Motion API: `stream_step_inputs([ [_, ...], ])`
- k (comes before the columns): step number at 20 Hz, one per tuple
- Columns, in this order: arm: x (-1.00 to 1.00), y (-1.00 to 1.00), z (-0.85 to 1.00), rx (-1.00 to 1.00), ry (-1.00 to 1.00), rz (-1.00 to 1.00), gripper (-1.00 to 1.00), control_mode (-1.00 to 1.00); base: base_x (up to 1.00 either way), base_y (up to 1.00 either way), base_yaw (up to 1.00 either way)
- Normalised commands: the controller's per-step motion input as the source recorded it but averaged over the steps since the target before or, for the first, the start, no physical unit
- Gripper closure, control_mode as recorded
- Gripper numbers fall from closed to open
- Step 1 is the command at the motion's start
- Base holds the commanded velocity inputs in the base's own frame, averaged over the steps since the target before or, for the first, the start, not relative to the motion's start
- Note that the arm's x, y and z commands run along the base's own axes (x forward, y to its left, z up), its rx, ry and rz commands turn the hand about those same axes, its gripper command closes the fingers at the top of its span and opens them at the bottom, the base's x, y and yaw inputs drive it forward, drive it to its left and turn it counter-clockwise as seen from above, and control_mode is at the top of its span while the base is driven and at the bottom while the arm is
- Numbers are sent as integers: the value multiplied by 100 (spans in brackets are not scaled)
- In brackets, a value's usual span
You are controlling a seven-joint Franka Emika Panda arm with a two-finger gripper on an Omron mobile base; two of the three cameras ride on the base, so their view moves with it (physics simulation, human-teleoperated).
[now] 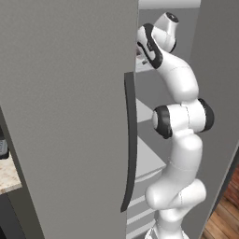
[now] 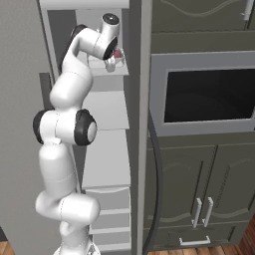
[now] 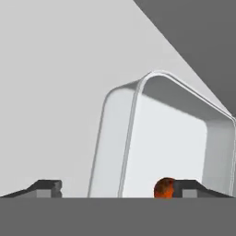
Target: Take the carrot and onion out of the freezer and place them in the tupperware container on the counter. Then put the tupperware containing the vegetables back in the freezer.
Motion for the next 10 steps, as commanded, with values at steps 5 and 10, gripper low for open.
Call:
stream_step_inputs([
  [5, -76, 1, 3, -2, -32, 1, -100, -100, 0, 0, 0],
  [10, -98, 13, 2, -5, -31, 0, -100, -100, 0, 0, 0],
])
